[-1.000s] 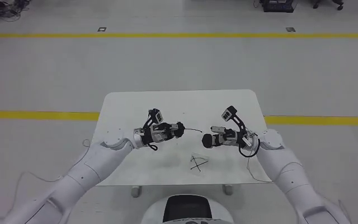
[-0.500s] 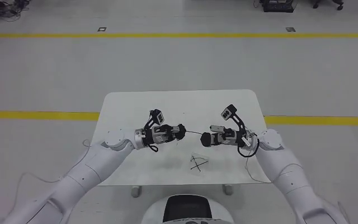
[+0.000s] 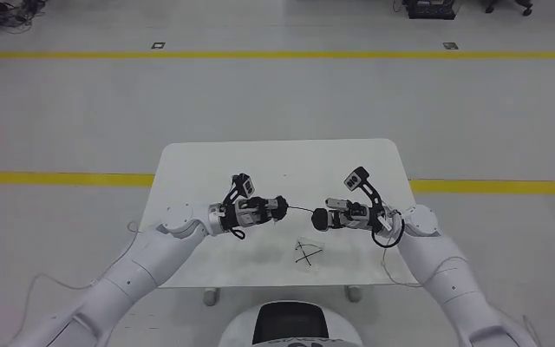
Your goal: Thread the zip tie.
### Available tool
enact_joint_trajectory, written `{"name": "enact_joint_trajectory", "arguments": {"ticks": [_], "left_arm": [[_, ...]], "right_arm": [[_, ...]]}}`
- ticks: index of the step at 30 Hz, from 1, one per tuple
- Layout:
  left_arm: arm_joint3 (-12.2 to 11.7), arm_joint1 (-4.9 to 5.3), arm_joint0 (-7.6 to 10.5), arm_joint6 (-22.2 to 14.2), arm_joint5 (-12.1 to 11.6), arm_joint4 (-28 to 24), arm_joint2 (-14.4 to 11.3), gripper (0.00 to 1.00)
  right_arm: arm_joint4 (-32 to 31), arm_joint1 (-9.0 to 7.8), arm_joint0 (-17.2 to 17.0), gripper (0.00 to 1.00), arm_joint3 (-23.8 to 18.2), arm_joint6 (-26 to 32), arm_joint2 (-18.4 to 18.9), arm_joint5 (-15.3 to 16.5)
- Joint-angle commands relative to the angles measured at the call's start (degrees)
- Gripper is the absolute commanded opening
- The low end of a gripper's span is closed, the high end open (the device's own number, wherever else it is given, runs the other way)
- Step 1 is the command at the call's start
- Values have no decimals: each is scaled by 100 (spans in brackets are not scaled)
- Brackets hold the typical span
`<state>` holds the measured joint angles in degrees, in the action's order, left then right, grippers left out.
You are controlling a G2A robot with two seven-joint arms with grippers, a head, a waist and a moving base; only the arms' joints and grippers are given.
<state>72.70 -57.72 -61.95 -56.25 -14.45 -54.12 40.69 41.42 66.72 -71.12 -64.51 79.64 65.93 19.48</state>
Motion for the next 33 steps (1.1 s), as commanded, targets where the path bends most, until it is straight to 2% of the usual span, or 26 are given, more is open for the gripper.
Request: {"name": "enact_joint_trajectory", "arguments": {"ticks": [1,6,12,15,23,25,27,31,33], "left_arm": [[1,-8,-9,-2,23,19,14,0],[-14,-30,-53,111,86,54,57,0],[-5,-52,-82,105,124,123,106,0],[-6,-60,-96,109,132,142,136,0],[-3,-79,-121,75,194,224,217,0],[-4,-83,-126,56,202,231,236,0],[-6,-88,-130,32,209,247,254,0],[-6,-100,-128,1,251,293,278,0],[-7,-105,-132,2,272,314,293,0]], "right_arm": [[29,12,16,41,46,0,-22,0],[138,47,37,42,84,0,-48,0],[125,71,45,37,91,0,-36,0],[92,80,52,38,117,0,-14,0],[93,105,47,30,187,0,53,0],[96,114,59,20,200,0,43,0],[97,123,75,18,217,0,30,0],[107,134,90,3,240,0,20,0],[101,136,96,0,247,0,16,0]]}}
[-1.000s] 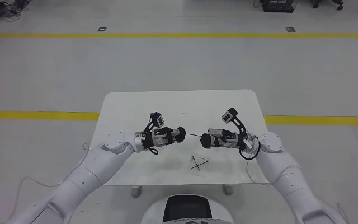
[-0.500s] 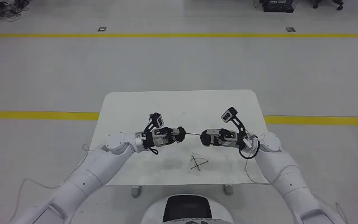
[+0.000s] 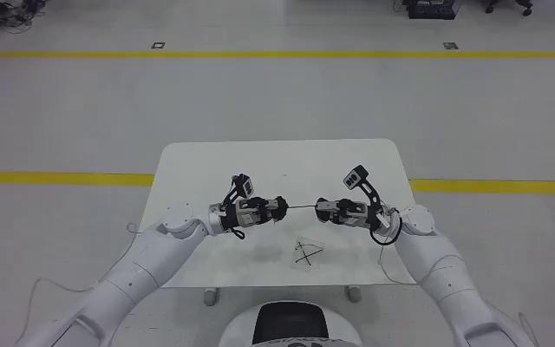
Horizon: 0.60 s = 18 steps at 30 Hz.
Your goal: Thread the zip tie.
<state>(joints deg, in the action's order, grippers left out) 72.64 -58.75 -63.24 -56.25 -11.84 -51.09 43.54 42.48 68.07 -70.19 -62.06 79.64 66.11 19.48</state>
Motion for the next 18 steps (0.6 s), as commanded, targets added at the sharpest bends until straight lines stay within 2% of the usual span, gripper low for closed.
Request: {"name": "enact_joint_trajectory", "arguments": {"ticks": [1,9,10,11,18], "left_arm": [[2,-5,-5,3,20,17,14,0],[33,-19,-24,-25,101,152,52,0],[30,-21,-29,-30,128,150,60,39],[22,-25,-43,29,132,107,80,98],[14,-29,-53,90,128,82,94,100]], "right_arm": [[-8,1,5,0,4,0,-4,0],[-28,-21,-8,0,6,0,-10,0],[-30,-25,-9,0,6,0,-9,0],[-34,-28,-9,0,6,0,-6,0],[-121,-66,-31,0,-13,0,53,0]]}}
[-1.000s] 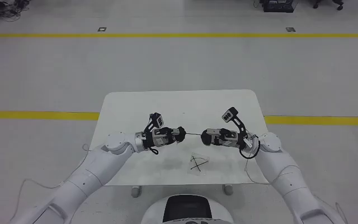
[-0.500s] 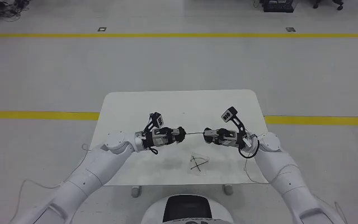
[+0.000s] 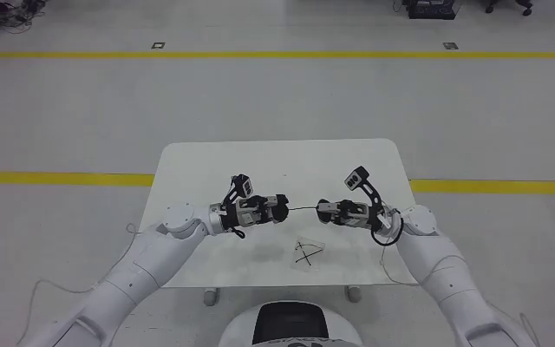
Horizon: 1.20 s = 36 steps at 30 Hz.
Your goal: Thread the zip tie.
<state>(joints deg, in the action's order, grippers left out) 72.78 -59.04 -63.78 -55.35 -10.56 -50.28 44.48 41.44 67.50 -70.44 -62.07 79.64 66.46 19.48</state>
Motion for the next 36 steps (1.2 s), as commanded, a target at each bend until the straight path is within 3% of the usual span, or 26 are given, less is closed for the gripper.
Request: {"name": "enact_joint_trajectory", "arguments": {"ticks": [1,10,12,16,21,23,29,36], "left_arm": [[0,0,0,-1,0,1,0,100],[11,-1,-5,30,-3,-3,2,100],[134,-8,-49,-58,37,-11,-20,100],[96,-35,-50,-171,-144,75,-42,100],[56,-138,27,-294,-277,61,-211,100],[13,-196,87,-242,-413,34,-264,100],[13,-196,87,-242,-413,34,-264,100],[130,-220,5,54,-421,90,-223,100]], "right_arm": [[-39,-17,-18,0,-40,0,33,0],[-47,-24,-29,0,-60,0,43,0],[150,-9,-97,0,-151,-62,34,-84],[507,-4,-157,0,-229,0,5,-135],[801,-16,-138,0,-277,0,-179,-164],[856,-23,-106,0,-260,0,-276,-160],[856,-23,-106,0,-260,0,-276,-160],[778,-2,-184,0,-471,-232,-365,-381]]}}
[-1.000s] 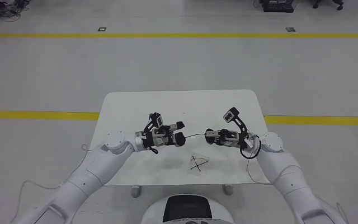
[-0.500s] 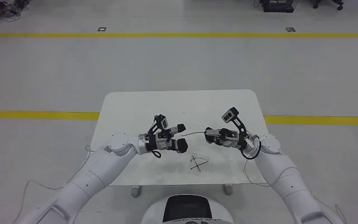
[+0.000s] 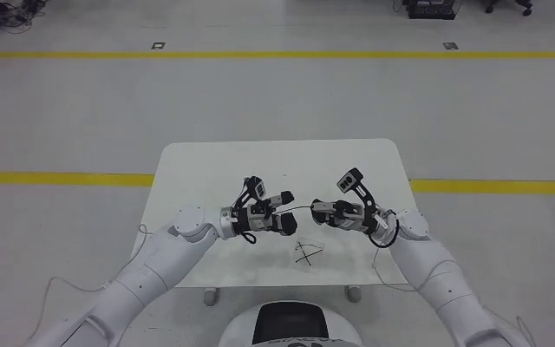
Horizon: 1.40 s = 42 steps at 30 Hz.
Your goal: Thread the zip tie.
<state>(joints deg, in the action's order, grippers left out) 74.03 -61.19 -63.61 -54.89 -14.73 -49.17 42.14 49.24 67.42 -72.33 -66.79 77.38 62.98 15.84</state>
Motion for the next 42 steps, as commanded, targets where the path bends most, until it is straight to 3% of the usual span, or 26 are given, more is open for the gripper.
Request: {"name": "enact_joint_trajectory", "arguments": {"ticks": [1,10,15,21,42], "left_arm": [[-2,-7,-14,34,0,-19,22,100],[11,-36,-55,77,30,79,62,100],[7,-53,-66,37,37,78,82,57],[-21,-80,-61,10,27,82,106,42],[-65,-116,-108,-19,52,156,274,37]], "right_arm": [[-9,12,15,0,5,-18,-32,-26],[1,77,145,0,150,-62,-170,-71],[6,112,218,0,268,-73,-238,-92],[-62,131,265,0,386,-106,-268,-122],[-376,93,237,0,429,-130,-158,-271]]}}
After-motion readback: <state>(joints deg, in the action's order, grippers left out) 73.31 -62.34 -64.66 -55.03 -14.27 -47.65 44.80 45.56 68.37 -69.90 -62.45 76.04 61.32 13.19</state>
